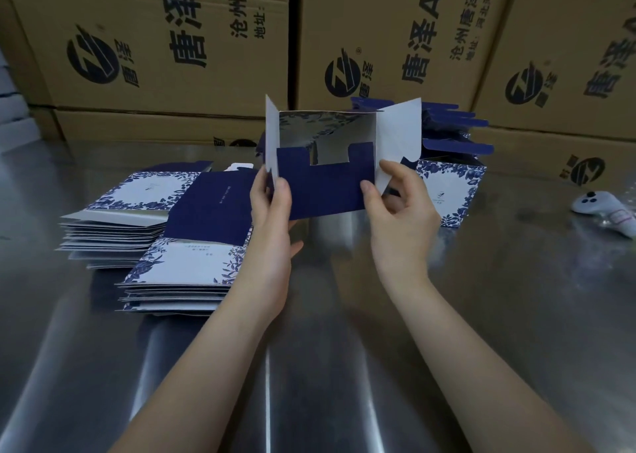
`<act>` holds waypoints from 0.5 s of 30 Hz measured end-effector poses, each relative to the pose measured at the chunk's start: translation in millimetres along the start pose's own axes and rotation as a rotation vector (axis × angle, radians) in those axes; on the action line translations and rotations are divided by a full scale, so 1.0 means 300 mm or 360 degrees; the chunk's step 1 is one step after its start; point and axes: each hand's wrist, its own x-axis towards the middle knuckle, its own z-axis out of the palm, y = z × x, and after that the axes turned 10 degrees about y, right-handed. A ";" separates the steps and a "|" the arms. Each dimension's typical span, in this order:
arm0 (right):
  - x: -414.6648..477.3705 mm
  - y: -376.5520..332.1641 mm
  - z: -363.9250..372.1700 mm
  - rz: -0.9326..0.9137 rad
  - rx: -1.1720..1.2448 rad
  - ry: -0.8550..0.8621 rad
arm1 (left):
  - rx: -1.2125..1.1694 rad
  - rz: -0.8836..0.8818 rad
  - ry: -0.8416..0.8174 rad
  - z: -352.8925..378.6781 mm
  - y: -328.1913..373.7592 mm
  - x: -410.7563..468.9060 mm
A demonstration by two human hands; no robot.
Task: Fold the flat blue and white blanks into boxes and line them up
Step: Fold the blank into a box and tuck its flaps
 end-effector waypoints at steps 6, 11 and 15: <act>-0.008 -0.004 -0.002 -0.0145 -0.0049 0.0042 | 0.0169 0.0186 0.0111 -0.008 -0.022 0.010; -0.013 -0.003 0.002 -0.0278 -0.0103 0.0033 | 0.0291 0.0281 0.0161 -0.018 -0.031 0.025; -0.017 -0.007 -0.003 -0.0504 -0.0199 0.0047 | 0.0452 0.0422 0.0185 -0.019 -0.040 0.026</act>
